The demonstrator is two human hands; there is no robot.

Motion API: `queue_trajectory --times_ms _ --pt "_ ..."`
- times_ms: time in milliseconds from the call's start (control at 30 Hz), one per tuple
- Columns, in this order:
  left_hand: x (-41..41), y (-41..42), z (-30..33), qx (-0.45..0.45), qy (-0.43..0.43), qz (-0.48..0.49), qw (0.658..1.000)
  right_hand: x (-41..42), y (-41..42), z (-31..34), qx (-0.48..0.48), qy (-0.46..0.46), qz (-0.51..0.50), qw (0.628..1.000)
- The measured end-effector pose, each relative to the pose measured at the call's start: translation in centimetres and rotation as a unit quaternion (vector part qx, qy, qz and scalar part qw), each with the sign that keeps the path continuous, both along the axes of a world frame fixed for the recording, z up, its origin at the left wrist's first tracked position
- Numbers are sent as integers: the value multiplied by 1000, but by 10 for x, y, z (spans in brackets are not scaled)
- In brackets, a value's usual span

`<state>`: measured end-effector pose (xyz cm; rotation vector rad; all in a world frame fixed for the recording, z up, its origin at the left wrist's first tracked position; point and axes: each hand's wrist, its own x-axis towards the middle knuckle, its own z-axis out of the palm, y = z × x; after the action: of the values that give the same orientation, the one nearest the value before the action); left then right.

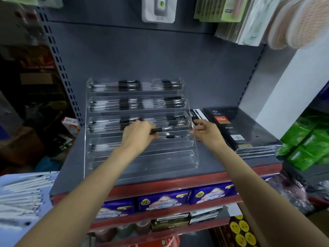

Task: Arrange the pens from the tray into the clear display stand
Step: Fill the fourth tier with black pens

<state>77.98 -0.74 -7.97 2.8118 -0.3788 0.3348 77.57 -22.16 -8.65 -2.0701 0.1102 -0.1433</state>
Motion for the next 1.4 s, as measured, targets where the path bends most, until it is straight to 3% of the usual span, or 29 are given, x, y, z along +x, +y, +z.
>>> queue_trajectory --times_ms 200,367,433,533,667,800,867,1000,1200,1400 --pt "5 -25 0 148 -16 3 989 4 -6 -1 18 12 45 999" --pt "5 -32 -3 186 10 4 982 6 -10 -3 -9 16 63 998" --pt "3 -33 -1 181 9 8 983 4 -10 -3 -64 -43 33 996" --pt "-2 -32 5 137 -11 21 990 -4 -4 3 -106 -164 34 980" --pt "-8 -36 13 36 -18 5 999 -4 6 10 -107 -158 153 970" --pt "-10 -26 15 -170 69 -70 981 3 -1 12 -105 -159 122 974" --pt "-10 -19 11 -190 64 -92 975 4 -6 11 -108 -157 105 976" --pt "-3 -19 4 -106 64 -62 990 6 -9 3 -128 -158 73 977" --pt "15 -31 2 15 109 -47 993 8 -17 3 -80 -99 66 990" --pt "19 -40 -4 132 74 -12 988 10 -18 -4 -46 -33 64 996"
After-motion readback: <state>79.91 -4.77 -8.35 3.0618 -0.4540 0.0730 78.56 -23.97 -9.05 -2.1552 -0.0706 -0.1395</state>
